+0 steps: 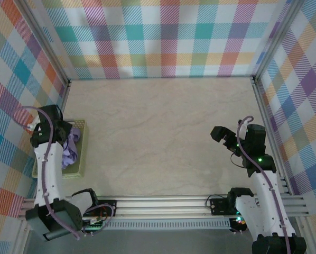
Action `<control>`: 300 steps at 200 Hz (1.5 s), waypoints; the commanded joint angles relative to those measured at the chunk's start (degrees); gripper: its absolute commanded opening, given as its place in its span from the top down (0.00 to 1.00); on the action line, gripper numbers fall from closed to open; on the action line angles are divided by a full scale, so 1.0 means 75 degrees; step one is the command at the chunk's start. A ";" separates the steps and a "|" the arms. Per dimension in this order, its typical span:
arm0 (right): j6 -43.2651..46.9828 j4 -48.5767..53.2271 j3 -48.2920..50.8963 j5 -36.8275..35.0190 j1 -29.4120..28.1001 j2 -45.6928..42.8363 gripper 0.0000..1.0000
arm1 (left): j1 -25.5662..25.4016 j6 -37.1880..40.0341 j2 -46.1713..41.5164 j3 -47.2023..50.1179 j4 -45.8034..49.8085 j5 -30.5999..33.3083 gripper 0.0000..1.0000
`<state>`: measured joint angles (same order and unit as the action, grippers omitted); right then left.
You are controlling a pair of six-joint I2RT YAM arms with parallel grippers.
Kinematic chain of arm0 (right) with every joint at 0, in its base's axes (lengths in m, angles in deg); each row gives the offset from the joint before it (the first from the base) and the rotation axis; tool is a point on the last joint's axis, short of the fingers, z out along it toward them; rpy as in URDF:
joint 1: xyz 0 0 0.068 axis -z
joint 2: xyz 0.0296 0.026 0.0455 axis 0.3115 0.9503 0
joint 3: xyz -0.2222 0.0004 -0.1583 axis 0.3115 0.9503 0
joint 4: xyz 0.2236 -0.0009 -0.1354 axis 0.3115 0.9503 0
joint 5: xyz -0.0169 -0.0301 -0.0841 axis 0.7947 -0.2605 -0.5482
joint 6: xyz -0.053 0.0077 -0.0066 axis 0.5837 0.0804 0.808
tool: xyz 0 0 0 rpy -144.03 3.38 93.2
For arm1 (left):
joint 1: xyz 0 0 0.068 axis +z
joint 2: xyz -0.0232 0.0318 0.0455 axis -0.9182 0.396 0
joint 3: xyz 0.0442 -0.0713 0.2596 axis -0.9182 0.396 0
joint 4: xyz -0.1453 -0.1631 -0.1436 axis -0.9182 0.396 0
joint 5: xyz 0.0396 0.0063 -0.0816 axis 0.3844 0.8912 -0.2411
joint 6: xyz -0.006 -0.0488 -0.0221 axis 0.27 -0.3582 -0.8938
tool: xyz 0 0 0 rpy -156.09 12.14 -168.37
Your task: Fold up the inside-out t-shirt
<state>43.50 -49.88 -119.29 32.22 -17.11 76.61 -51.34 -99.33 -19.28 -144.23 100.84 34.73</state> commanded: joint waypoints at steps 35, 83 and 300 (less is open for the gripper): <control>0.0000 0.0243 -0.0118 0.0181 -0.0060 -0.0227 0.00 | -0.2246 0.1325 0.0168 -0.3537 0.0321 0.0215 1.00; -0.0026 0.0162 -0.0036 0.0218 -0.0069 -0.0270 0.00 | -0.4739 0.2237 0.1603 -0.6342 0.0637 0.0286 1.00; 0.0450 0.0354 0.0058 0.0284 -0.0365 -0.0091 0.00 | -0.7848 0.0193 0.3572 -0.2881 0.1000 0.2508 0.00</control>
<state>44.75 -47.36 -119.29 33.18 -18.12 75.15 -114.33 -89.61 17.85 -173.41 100.53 42.34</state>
